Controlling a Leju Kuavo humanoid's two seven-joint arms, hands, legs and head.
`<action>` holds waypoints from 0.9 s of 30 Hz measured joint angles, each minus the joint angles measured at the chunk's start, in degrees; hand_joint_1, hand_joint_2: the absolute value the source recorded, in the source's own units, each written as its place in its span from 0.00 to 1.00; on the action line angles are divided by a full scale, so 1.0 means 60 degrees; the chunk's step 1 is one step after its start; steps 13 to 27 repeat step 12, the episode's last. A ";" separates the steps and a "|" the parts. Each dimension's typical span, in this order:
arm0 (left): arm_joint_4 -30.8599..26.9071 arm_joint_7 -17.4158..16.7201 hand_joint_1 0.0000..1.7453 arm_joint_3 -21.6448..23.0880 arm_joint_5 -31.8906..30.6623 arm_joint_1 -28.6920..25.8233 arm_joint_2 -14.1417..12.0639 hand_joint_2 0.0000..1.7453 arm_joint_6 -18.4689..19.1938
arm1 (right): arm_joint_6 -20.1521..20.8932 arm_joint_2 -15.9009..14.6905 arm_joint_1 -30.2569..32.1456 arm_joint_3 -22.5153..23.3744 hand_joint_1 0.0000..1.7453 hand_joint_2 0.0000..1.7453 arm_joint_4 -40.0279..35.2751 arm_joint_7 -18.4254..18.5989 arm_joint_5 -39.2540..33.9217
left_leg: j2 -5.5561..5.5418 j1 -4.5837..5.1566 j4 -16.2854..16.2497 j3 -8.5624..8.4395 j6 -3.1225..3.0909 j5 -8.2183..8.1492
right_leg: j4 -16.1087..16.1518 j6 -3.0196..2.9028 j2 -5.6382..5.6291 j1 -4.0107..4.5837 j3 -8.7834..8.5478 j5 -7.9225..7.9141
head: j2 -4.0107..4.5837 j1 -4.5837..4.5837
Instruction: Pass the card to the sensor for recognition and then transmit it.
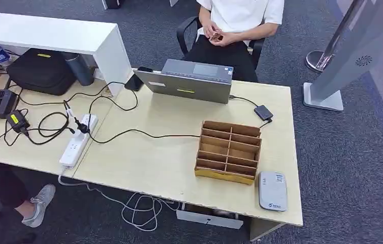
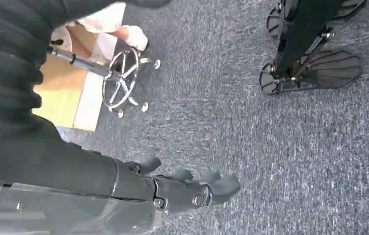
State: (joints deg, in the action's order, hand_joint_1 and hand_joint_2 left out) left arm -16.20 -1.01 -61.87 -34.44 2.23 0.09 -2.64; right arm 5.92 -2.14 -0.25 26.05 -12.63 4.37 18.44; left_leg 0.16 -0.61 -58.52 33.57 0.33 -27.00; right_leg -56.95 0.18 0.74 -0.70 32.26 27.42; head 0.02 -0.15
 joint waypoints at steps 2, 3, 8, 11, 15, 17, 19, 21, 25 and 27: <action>-0.0033 0.0007 0.00 0.0562 0.0344 -0.0094 -0.0004 1.00 0.0033 | -0.0033 0.0000 0.0079 -0.0239 0.00 1.00 -0.0073 -0.0044 -0.0189 | 0.0000 0.0000 0.0000 0.0001 0.0000 0.0000 | 0.0000 0.0000 0.0001 0.0000 0.0000 0.0000 | 0.0000 0.0000; -0.0047 0.0007 0.00 0.0831 0.0505 -0.0146 -0.0004 1.00 0.0040 | -0.0055 0.0000 0.0117 -0.0339 0.00 1.00 -0.0098 -0.0055 -0.0240 | 0.0000 0.0000 0.0000 0.0000 0.0000 0.0000 | 0.0000 0.0000 0.0001 0.0000 0.0000 0.0000 | 0.0000 -0.0004; -0.0149 0.0062 0.00 0.2269 0.1355 -0.0397 -0.0004 1.00 0.0080 | -0.0215 0.0000 0.0322 -0.0958 0.00 1.00 -0.0302 -0.0164 -0.0717 | 0.0000 0.0000 0.0000 0.0001 0.0000 0.0000 | 0.0000 0.0001 0.0000 0.0000 0.0000 0.0000 | 0.0000 -0.0004; -0.0226 0.0066 0.00 0.3126 0.1856 -0.0546 -0.0007 1.00 0.0131 | -0.0298 0.0011 0.0445 -0.1318 0.00 0.00 -0.0429 -0.0226 -0.0993 | 0.0000 0.0000 0.0000 0.0002 0.0000 -0.0001 | 0.0000 0.0001 0.0001 0.0000 0.0000 0.0001 | 0.0000 -0.0004; -0.0240 0.0066 0.00 0.3319 0.1967 -0.0588 -0.0004 1.00 0.0138 | -0.0324 0.0015 0.0482 -0.1395 0.00 0.00 -0.0459 -0.0237 -0.1056 | 0.0000 0.0000 0.0000 0.0001 0.0000 -0.0001 | 0.0000 0.0001 0.0001 0.0000 0.0000 0.0001 | 0.0000 -0.0004; -0.0240 0.0066 0.00 0.3319 0.1967 -0.0588 -0.0004 1.00 0.0138 | -0.0324 0.0015 0.0482 -0.1395 0.00 0.00 -0.0459 -0.0237 -0.1056 | 0.0000 0.0000 0.0000 0.0001 0.0000 -0.0001 | 0.0000 0.0001 0.0001 0.0000 0.0000 0.0001 | 0.0000 -0.0004; -0.0240 0.0066 0.00 0.3319 0.1967 -0.0588 -0.0004 1.00 0.0138 | -0.0324 0.0015 0.0482 -0.1395 0.00 0.00 -0.0459 -0.0237 -0.1056 | 0.0000 0.0000 0.0000 0.0001 0.0000 -0.0001 | 0.0000 0.0001 0.0001 0.0000 0.0000 0.0001 | 0.0000 -0.0004; -0.0240 0.0066 0.00 0.3319 0.1967 -0.0588 -0.0004 1.00 0.0138 | -0.0324 0.0015 0.0482 -0.1395 0.00 0.00 -0.0459 -0.0237 -0.1056 | 0.0000 0.0000 0.0000 0.0001 0.0000 -0.0001 | 0.0000 0.0001 0.0001 0.0000 0.0000 0.0001 | 0.0000 -0.0004; -0.0240 0.0066 0.00 0.3319 0.1967 -0.0588 -0.0004 1.00 0.0138 | -0.0324 0.0015 0.0482 -0.1395 0.00 0.00 -0.0459 -0.0237 -0.1056 | 0.0000 0.0000 0.0000 0.0001 0.0000 -0.0001 | 0.0000 0.0001 0.0001 0.0000 0.0000 0.0001 | 0.0000 -0.0004; -0.0240 0.0066 0.00 0.3319 0.1967 -0.0588 -0.0004 1.00 0.0138 | -0.0324 0.0015 0.0482 -0.1395 0.00 0.00 -0.0459 -0.0237 -0.1056 | 0.0000 0.0000 0.0000 0.0001 0.0000 -0.0001 | 0.0000 0.0001 0.0001 0.0000 0.0000 0.0001 | 0.0000 -0.0004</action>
